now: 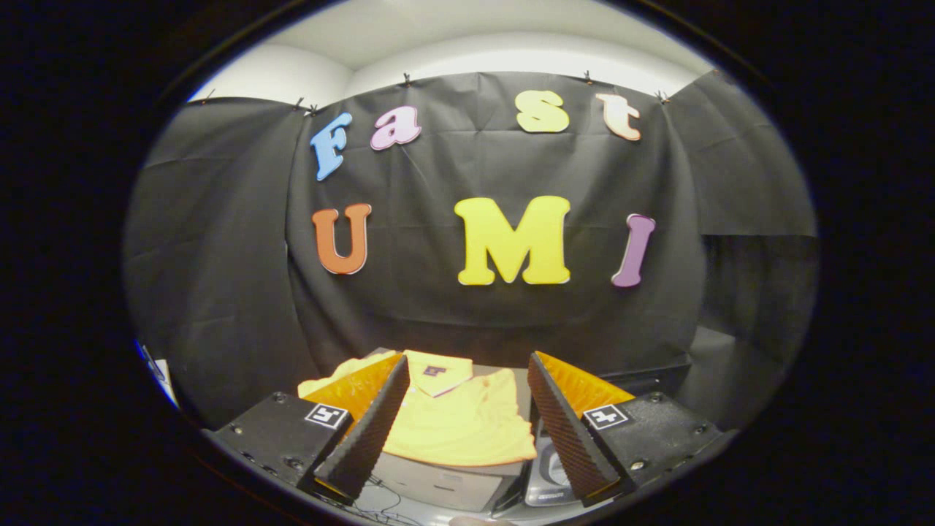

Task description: Put the clothes into the washing machine and then close the washing machine lid.

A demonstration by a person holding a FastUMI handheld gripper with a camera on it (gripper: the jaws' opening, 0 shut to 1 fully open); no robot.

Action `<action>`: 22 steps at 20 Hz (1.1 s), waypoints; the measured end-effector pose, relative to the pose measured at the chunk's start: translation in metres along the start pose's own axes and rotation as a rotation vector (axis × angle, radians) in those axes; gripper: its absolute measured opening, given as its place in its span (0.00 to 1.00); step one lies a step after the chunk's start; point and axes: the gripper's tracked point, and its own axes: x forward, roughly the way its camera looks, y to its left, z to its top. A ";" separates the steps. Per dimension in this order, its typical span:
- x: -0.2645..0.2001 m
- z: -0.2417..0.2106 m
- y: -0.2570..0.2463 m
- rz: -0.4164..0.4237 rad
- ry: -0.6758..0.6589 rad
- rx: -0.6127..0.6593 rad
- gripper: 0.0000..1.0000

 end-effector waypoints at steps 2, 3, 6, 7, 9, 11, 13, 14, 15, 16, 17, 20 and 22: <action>0.027 -0.005 0.013 -0.001 0.025 -0.002 1.00; 0.040 -0.008 0.020 -0.001 0.047 0.005 1.00; 0.078 -0.023 0.045 0.018 0.118 0.041 1.00; 0.089 -0.029 0.051 0.019 0.140 0.047 1.00; 0.109 -0.041 0.061 0.017 0.184 0.047 1.00; 0.131 -0.056 0.070 0.009 0.225 0.032 1.00; 0.148 -0.073 0.074 -0.010 0.271 0.021 1.00; 0.155 -0.086 0.075 -0.017 0.304 0.016 1.00; 0.161 -0.098 0.077 -0.022 0.329 0.018 1.00; 0.168 -0.109 0.078 -0.030 0.359 0.022 1.00; 0.173 -0.122 0.079 -0.031 0.396 0.024 1.00; 0.178 -0.159 0.077 -0.063 0.519 0.052 1.00; 0.182 -0.161 0.072 -0.083 0.506 0.043 1.00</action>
